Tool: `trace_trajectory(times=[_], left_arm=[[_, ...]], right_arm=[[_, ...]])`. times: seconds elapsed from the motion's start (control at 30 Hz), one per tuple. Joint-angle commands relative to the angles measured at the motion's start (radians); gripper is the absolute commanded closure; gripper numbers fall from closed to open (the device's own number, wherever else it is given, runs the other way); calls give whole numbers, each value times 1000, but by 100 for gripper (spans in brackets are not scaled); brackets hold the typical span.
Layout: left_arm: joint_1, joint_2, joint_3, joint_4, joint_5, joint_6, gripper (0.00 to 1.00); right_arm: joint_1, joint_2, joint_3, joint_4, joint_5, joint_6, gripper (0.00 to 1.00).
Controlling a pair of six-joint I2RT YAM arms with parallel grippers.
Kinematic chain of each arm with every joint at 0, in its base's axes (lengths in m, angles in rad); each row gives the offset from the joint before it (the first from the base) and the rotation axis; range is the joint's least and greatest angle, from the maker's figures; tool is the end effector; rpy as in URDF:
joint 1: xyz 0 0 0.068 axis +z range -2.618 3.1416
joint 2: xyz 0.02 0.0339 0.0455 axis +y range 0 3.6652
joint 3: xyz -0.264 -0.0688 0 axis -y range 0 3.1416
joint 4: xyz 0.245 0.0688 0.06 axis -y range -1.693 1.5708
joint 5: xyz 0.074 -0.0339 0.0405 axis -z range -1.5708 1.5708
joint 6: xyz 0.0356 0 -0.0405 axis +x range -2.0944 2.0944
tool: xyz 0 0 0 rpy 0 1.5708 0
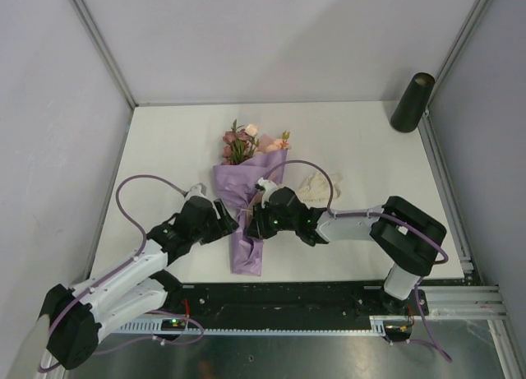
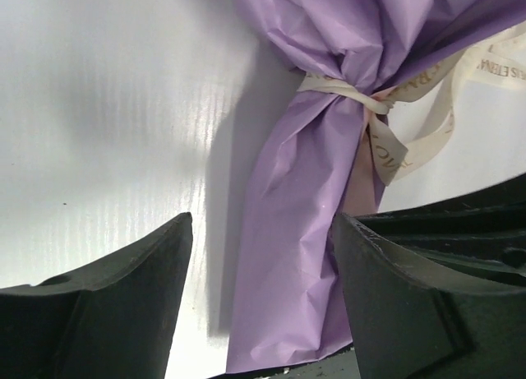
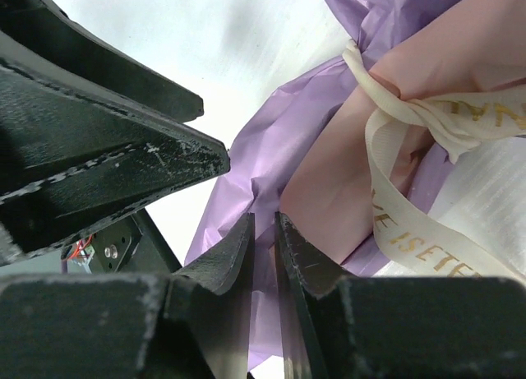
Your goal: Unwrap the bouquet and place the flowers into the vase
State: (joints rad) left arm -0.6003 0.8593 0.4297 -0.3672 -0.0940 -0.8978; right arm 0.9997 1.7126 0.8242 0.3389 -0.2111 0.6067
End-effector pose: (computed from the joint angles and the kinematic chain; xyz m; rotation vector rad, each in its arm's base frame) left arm 0.1437 -0.0943 0.1877 -0.4093 2.4145 -0.5952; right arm 0.1836 0.2995 0.1657 -0.5922 2.2644 1.1137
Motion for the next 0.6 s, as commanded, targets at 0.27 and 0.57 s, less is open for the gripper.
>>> trace_trajectory(times=[0.27,0.57], left_arm=[[-2,48,32,7,-21,21,27],[-2,39,-46,86,-1,1,26]], right_arm=[[-102,-211,0,-55,-62,-106,69],[-218,-121,75,-8,-219,-240,64]])
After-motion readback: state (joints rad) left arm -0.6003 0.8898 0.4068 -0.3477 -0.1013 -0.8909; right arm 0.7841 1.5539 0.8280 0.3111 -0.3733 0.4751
